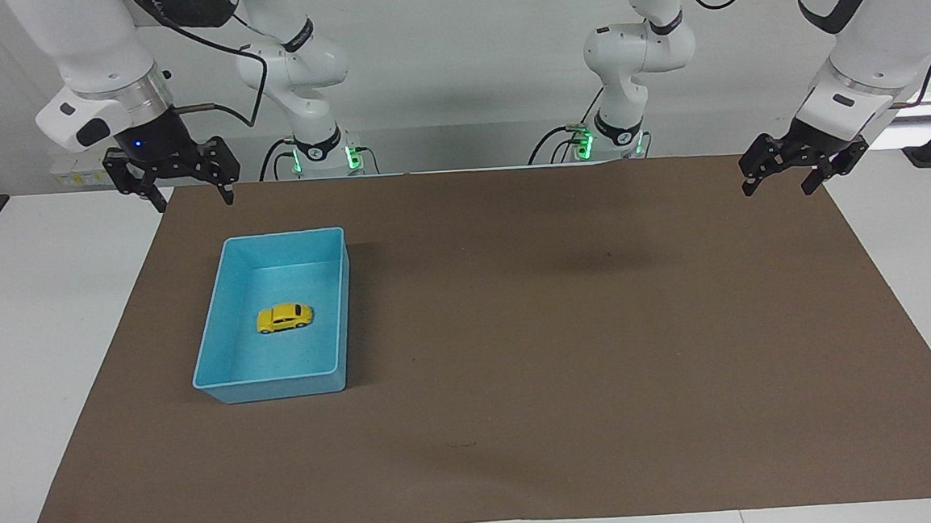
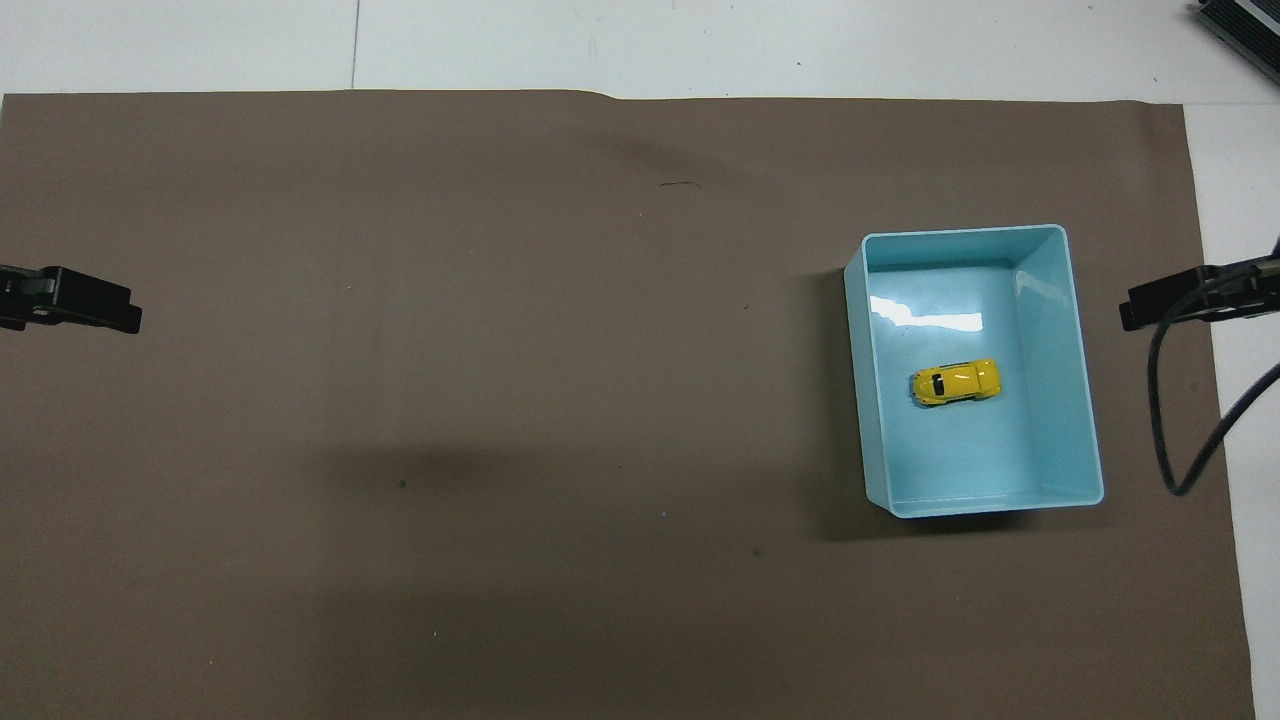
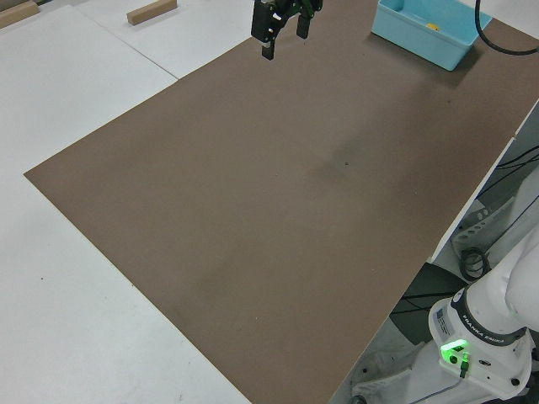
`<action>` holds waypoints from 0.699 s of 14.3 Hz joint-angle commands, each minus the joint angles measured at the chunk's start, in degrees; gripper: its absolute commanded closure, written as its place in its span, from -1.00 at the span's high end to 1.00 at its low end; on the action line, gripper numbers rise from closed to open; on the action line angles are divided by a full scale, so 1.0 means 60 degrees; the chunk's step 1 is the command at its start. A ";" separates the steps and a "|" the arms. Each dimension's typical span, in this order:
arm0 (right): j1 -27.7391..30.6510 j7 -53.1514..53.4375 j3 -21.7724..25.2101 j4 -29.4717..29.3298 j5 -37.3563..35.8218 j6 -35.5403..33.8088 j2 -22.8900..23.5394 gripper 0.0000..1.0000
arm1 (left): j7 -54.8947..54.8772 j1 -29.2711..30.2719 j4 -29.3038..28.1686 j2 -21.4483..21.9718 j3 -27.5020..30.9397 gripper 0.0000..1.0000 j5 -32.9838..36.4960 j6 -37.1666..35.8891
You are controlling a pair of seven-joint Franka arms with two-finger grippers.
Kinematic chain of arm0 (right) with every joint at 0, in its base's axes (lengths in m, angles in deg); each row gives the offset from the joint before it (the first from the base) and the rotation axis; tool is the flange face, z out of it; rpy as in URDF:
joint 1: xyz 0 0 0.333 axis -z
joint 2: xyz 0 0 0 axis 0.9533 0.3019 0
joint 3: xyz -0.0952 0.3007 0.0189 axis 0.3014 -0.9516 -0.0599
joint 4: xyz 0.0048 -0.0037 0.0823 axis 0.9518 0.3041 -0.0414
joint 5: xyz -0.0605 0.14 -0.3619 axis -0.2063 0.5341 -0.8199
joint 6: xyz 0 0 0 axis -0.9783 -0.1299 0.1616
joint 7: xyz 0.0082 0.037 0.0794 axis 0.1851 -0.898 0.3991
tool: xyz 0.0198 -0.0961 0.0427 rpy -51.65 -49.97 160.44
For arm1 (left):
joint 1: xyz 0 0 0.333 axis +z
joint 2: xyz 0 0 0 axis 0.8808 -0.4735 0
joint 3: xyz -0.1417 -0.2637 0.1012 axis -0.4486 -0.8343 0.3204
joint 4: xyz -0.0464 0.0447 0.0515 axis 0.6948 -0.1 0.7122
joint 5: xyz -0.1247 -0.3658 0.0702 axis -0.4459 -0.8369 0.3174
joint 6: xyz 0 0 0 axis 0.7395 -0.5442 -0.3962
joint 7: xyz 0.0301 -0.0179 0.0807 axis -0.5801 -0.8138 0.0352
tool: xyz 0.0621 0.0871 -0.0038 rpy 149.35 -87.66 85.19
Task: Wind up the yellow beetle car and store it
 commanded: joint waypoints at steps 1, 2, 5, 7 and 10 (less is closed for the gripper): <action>0.0096 0.0163 -0.0106 -0.0132 -0.0120 -0.0126 0.0023 1.00 | 0.0126 -0.0112 -0.0030 0.0113 0.0083 1.00 0.0167 -0.0148; 0.0096 0.0163 -0.0106 -0.0132 -0.0106 -0.0111 0.0023 1.00 | 0.0126 -0.0112 -0.0030 0.0113 0.0083 1.00 0.0167 -0.0148; 0.0096 0.0149 -0.0091 -0.0132 0.0025 -0.0140 -0.0020 1.00 | 0.0126 -0.0112 -0.0030 0.0113 0.0083 1.00 0.0167 -0.0148; 0.0111 0.0207 -0.0062 0.0087 0.0041 -0.0271 -0.0254 1.00 | 0.0126 -0.0112 -0.0030 0.0113 0.0083 1.00 0.0167 -0.0148; 0.0096 0.0178 -0.0076 0.0278 -0.0003 -0.0185 -0.0402 1.00 | 0.0126 -0.0112 -0.0030 0.0113 0.0083 1.00 0.0167 -0.0148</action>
